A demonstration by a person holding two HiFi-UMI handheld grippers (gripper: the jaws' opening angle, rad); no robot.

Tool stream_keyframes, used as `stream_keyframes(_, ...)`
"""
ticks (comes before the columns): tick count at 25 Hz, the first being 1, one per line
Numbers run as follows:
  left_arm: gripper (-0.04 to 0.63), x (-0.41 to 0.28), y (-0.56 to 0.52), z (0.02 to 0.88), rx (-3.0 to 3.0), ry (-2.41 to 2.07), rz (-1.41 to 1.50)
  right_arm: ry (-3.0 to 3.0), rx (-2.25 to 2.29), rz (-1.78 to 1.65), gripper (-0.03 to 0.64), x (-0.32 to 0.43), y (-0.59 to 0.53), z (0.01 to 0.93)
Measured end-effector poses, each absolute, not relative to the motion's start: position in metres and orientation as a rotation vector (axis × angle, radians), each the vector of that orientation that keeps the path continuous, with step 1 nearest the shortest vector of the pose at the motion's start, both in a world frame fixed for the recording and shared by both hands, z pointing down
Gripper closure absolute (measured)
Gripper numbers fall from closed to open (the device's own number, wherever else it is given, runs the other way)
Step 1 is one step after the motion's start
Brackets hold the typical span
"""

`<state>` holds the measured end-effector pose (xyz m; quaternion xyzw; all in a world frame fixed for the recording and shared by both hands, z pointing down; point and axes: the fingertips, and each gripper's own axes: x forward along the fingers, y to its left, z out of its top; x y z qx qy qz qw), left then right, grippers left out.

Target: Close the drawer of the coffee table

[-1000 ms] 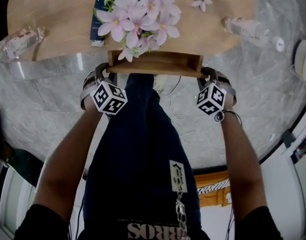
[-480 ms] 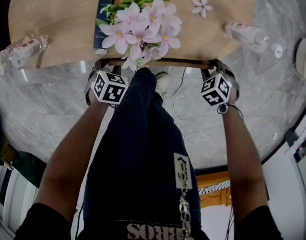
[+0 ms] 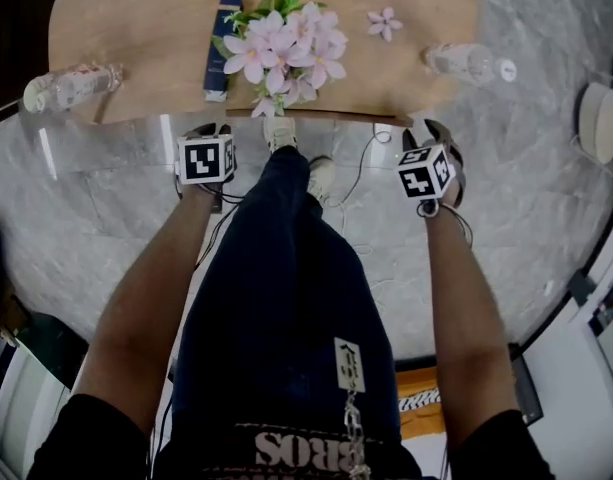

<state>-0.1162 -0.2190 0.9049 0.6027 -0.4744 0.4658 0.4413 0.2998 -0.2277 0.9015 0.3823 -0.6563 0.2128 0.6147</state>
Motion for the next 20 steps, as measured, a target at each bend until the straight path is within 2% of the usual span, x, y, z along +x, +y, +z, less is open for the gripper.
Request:
stream_keyframes(3,0.49,-0.126,-0.21,0.866,1.535,-1.233,1.069,-1.547,0.956,0.452,0.457,0.307,-0.222,0.847)
stream_keyframes(5,0.517,-0.125,-0.201,0.822,1.607,-1.261,1.037,-1.606,0.982,0.403,0.535,0.301,-0.208,0.796)
stream_keyframes(7,0.566,-0.112,-0.211,0.763,1.774,-1.289,0.99,-1.722,1.047,0.374,0.564,0.285,-0.21,0.735)
stream_keyframes(11,0.572,-0.063,-0.254,0.621,2.179,-1.312,0.743,-2.013,1.216,0.343,0.578,0.242,-0.232,0.607)
stream_keyframes(16,0.574,-0.02,-0.277,0.431,2.445,-1.381,0.289,-2.385,1.357,0.291,0.583,0.192,-0.242,0.438)
stream_keyframes(20,0.574,0.007,-0.274,0.342,2.575,-1.356,0.111,-2.588,1.43,0.285,0.583,0.167,-0.248,0.346)
